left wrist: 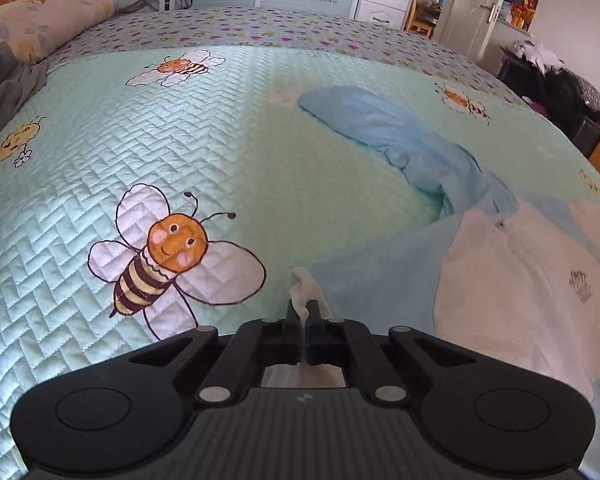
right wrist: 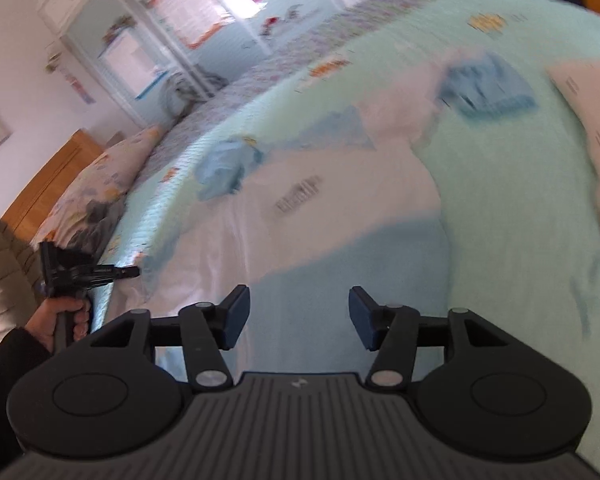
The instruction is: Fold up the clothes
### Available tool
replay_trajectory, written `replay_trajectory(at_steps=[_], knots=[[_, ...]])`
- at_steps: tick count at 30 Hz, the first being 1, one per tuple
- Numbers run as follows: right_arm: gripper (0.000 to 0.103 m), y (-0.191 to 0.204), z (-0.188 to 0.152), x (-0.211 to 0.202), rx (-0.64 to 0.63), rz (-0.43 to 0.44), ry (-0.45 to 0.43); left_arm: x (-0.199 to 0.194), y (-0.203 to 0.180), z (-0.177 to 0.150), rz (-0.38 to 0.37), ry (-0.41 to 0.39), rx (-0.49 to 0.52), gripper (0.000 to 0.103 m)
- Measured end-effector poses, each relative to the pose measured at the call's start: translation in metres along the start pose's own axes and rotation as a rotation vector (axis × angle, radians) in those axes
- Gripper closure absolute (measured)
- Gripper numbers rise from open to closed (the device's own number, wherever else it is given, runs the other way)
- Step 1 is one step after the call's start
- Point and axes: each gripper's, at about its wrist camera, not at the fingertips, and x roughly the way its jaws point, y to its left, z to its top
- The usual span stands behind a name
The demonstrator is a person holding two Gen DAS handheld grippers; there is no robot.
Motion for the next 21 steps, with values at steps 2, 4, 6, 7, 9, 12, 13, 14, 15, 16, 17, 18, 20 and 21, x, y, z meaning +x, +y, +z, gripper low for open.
replay_trajectory(at_steps=[2,4,6,7,9,12,13,14,15,16,17,18,20,21], knots=[[0.038,0.001,0.036,0.004,-0.078,0.006,-0.024,0.003,0.0,0.001,-0.001,-0.004,-0.007,0.102],[0.033,0.001,0.074,0.016,-0.179,0.021,-0.022,0.004,0.002,0.001,0.0,-0.012,-0.021,0.102],[0.033,0.005,0.113,0.038,-0.295,0.037,0.015,0.005,0.007,0.001,-0.009,-0.005,-0.034,0.102],[0.033,0.007,0.13,0.052,-0.352,0.053,0.045,0.005,0.008,0.0,-0.014,-0.001,-0.035,0.103],[0.033,0.009,0.162,0.084,-0.448,0.07,0.111,0.006,0.01,0.0,-0.025,0.004,-0.031,0.102],[0.033,0.003,0.2,0.136,-0.545,0.089,0.196,0.009,0.012,0.002,-0.045,0.015,-0.025,0.102],[0.033,0.001,0.208,0.153,-0.569,0.093,0.212,0.011,0.013,0.002,-0.051,0.021,-0.02,0.102],[0.033,-0.002,0.215,0.169,-0.592,0.095,0.222,0.013,0.014,0.003,-0.058,0.028,-0.015,0.101],[0.033,-0.004,0.221,0.185,-0.61,0.1,0.23,0.015,0.014,0.004,-0.065,0.034,-0.011,0.098],[0.033,-0.006,0.224,0.2,-0.626,0.112,0.244,0.016,0.015,0.004,-0.076,0.039,-0.007,0.097],[0.033,-0.009,0.228,0.214,-0.64,0.125,0.259,0.018,0.015,0.003,-0.092,0.045,-0.004,0.093],[0.033,-0.011,0.23,0.228,-0.653,0.139,0.279,0.02,0.016,0.002,-0.107,0.05,0.0,0.088],[0.033,-0.014,0.23,0.251,-0.698,0.149,0.314,0.023,0.017,0.0,-0.133,0.058,0.006,0.081],[0.033,-0.016,0.23,0.262,-0.721,0.15,0.329,0.025,0.018,-0.002,-0.144,0.061,0.008,0.079]])
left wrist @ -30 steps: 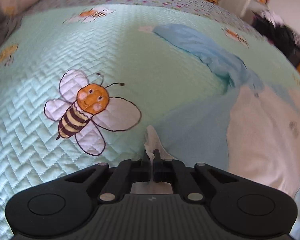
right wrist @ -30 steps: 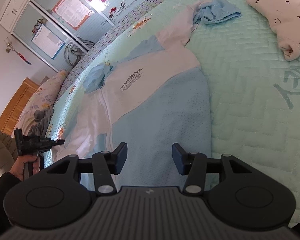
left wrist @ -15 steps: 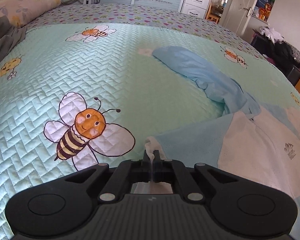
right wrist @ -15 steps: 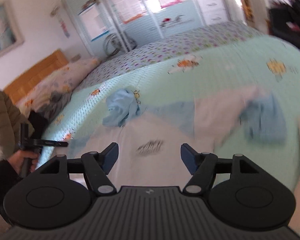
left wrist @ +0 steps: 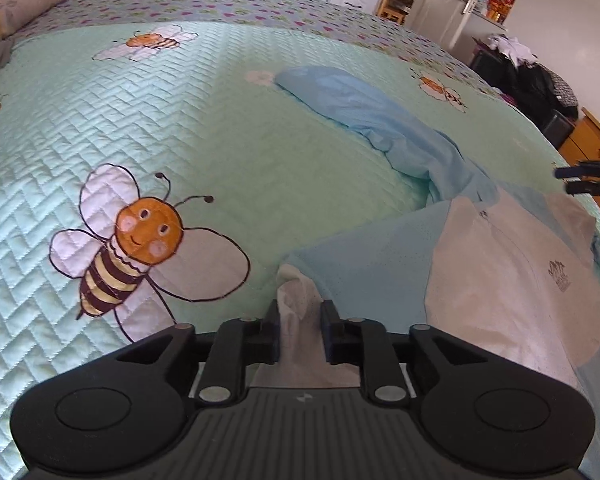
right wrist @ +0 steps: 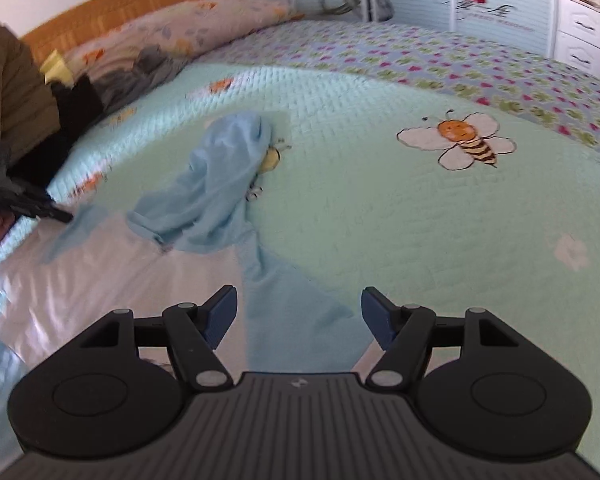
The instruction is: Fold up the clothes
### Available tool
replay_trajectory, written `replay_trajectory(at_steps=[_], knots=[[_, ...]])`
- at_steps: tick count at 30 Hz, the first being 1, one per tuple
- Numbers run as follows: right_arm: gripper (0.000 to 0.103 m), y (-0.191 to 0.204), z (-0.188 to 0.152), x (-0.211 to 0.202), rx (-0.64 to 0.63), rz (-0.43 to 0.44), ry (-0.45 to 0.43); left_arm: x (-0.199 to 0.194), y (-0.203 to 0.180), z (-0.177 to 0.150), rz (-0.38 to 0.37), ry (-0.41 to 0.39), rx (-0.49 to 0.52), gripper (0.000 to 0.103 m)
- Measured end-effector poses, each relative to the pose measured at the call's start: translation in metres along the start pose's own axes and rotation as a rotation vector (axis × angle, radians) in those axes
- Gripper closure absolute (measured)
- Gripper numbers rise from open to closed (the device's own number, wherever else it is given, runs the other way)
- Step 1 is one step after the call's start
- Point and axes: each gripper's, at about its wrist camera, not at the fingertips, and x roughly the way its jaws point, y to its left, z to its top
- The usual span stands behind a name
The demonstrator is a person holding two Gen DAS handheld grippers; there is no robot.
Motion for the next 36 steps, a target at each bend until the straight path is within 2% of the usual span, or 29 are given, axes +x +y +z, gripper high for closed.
replay_trajectory(at_steps=[5,7,9,11,12,13,14,15,20,23,26,28,29,31,32,33,34,35,36], knots=[[0.035,-0.022,-0.002,0.036,-0.055,0.075,0.084,0.005,0.003,-0.005,-0.068,-0.014,0.0,0.058],[0.043,-0.022,-0.007,0.047,-0.081,0.13,0.125,0.007,0.002,-0.007,-0.097,-0.02,0.004,0.047],[0.046,-0.013,-0.011,0.055,-0.152,0.167,0.148,0.009,-0.001,-0.009,-0.123,-0.026,0.014,0.033],[0.052,-0.005,-0.013,0.06,-0.213,0.159,0.14,0.01,-0.005,-0.009,-0.124,-0.027,0.035,0.029],[0.064,-0.003,-0.011,0.061,-0.218,0.155,0.137,0.011,-0.007,-0.009,-0.122,-0.024,0.048,0.026],[0.083,-0.002,-0.009,0.061,-0.213,0.161,0.135,0.011,-0.008,-0.008,-0.124,-0.022,0.054,0.025],[0.09,-0.001,-0.008,0.061,-0.207,0.174,0.14,0.011,-0.009,-0.008,-0.13,-0.02,0.055,0.023],[0.093,0.0,-0.007,0.06,-0.209,0.176,0.146,0.011,-0.008,-0.008,-0.136,-0.019,0.051,0.021],[0.095,0.008,-0.006,0.06,-0.25,0.157,0.154,0.012,-0.003,-0.005,-0.167,-0.01,0.029,0.017],[0.093,0.004,-0.004,0.065,-0.2,0.155,0.142,0.015,-0.002,-0.002,-0.184,-0.005,0.01,0.011],[0.082,0.001,-0.002,0.071,-0.153,0.171,0.118,0.021,-0.005,0.002,-0.193,-0.006,0.003,0.002],[0.068,0.001,-0.001,0.075,-0.134,0.193,0.102,0.025,-0.008,0.005,-0.196,-0.008,0.001,0.001],[0.066,0.002,0.0,0.076,-0.128,0.2,0.097,0.027,-0.009,0.006,-0.195,-0.01,0.001,0.003],[0.068,0.009,0.0,0.078,-0.17,0.191,0.097,0.028,-0.012,0.007,-0.168,-0.018,0.018,0.015],[0.074,0.012,0.0,0.077,-0.192,0.186,0.102,0.027,-0.013,0.006,-0.146,-0.018,0.029,0.03],[0.099,0.013,0.001,0.077,-0.191,0.191,0.114,0.026,-0.012,0.006,-0.127,-0.017,0.033,0.051],[0.101,0.012,0.002,0.078,-0.174,0.196,0.123,0.024,-0.009,0.005,-0.12,-0.013,0.021,0.066],[0.101,0.013,0.002,0.077,-0.166,0.19,0.123,0.022,-0.006,0.005,-0.116,-0.01,0.007,0.099],[0.101,0.016,0.001,0.076,-0.171,0.177,0.118,0.021,-0.004,0.003,-0.117,-0.009,-0.002,0.098]])
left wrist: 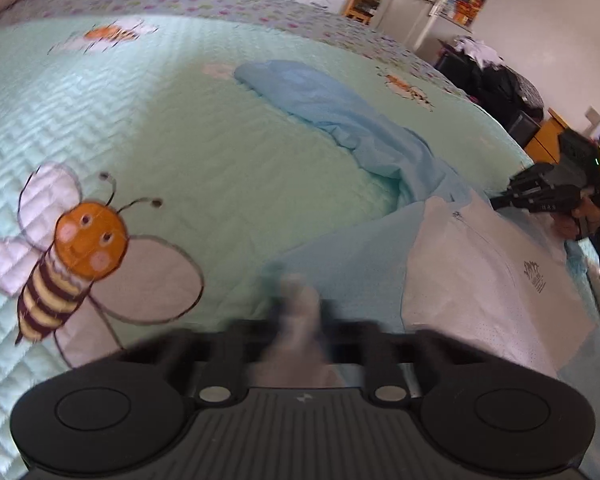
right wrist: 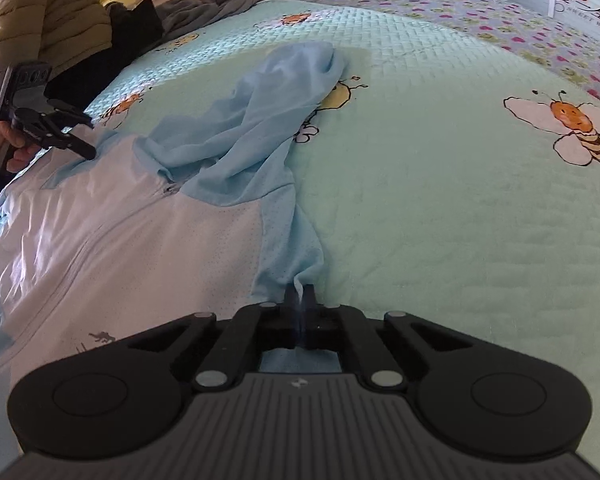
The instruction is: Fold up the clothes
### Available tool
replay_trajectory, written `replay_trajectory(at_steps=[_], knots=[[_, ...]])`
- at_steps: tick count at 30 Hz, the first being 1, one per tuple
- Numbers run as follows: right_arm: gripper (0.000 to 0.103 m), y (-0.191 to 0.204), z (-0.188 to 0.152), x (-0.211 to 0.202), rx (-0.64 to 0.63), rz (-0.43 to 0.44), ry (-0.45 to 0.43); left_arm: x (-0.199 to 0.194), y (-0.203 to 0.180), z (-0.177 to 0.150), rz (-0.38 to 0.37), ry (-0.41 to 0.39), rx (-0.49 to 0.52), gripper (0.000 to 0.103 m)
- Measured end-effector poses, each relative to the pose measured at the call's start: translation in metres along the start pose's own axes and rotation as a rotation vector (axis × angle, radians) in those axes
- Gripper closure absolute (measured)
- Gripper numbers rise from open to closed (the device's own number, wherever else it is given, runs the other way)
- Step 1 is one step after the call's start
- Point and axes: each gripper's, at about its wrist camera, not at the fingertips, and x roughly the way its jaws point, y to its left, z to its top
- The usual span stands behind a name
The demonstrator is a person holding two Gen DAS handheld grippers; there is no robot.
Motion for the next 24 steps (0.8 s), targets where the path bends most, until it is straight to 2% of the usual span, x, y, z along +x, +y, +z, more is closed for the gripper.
replay_trajectory(at_steps=[3,6,10,14,17,24], knots=[[0.102,0.009,-0.003,-0.002,-0.002,-0.037,-0.011,-0.002,-0.007,-0.003,0.02,-0.013,0.045,0.099],[0.102,0.014,-0.004,-0.006,0.011,-0.049,-0.025,-0.002,-0.012,-0.001,0.012,-0.025,0.052,0.099],[0.102,0.02,-0.004,-0.016,0.012,-0.104,-0.068,-0.003,-0.012,0.006,0.04,-0.051,0.04,0.099],[0.102,0.016,0.002,-0.026,0.036,-0.175,-0.115,0.003,-0.004,0.024,0.093,-0.05,0.013,0.099],[0.102,0.013,0.009,-0.033,0.038,-0.227,-0.138,0.005,-0.005,0.04,0.155,-0.057,0.033,0.1],[0.102,-0.006,0.026,-0.062,0.089,-0.333,-0.224,0.001,0.01,0.086,0.237,-0.093,0.016,0.1]])
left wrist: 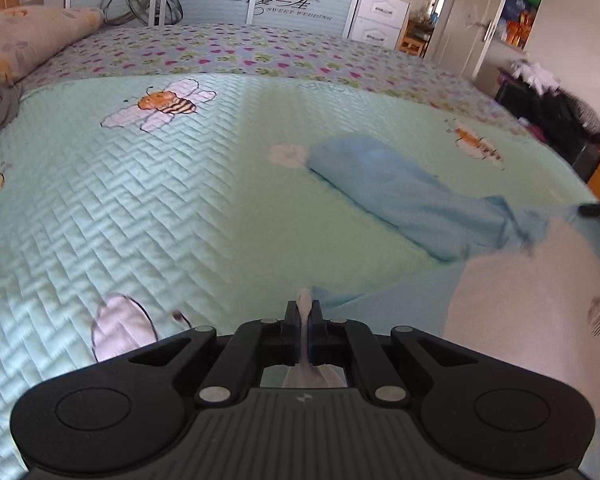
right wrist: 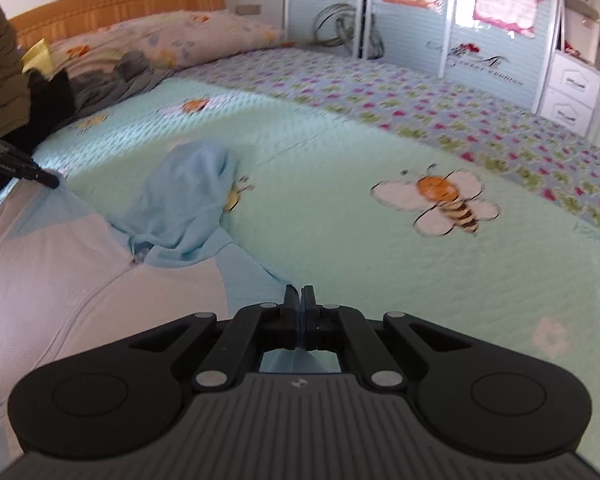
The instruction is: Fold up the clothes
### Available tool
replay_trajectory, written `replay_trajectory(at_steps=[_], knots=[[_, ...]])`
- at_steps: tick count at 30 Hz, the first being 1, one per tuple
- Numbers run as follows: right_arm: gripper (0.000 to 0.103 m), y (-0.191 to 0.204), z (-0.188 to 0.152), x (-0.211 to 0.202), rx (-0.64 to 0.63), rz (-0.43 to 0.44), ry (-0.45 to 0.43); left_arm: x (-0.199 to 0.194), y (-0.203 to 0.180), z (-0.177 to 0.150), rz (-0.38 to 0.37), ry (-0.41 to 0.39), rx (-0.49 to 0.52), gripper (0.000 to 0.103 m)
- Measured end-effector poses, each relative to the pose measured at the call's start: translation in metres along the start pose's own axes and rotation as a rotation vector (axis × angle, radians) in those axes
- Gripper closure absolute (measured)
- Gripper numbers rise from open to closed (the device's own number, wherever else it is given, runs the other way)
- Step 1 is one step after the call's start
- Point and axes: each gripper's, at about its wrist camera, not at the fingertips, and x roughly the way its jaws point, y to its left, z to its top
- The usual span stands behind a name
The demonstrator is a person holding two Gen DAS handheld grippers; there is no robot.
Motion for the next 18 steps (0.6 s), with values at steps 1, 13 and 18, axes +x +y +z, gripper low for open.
replay_trajectory(at_steps=[1,13,18], knots=[[0.102,-0.003,0.003,0.0,0.001,-0.017,-0.005,0.003,0.0,0.005,0.007,0.002,0.001,0.1],[0.102,-0.029,0.007,0.051,0.035,-0.202,0.053,0.063,0.01,0.051,0.209,0.03,0.045,0.103],[0.101,-0.043,0.001,0.06,0.103,-0.231,0.035,0.057,0.032,0.056,0.263,-0.016,-0.032,0.101]])
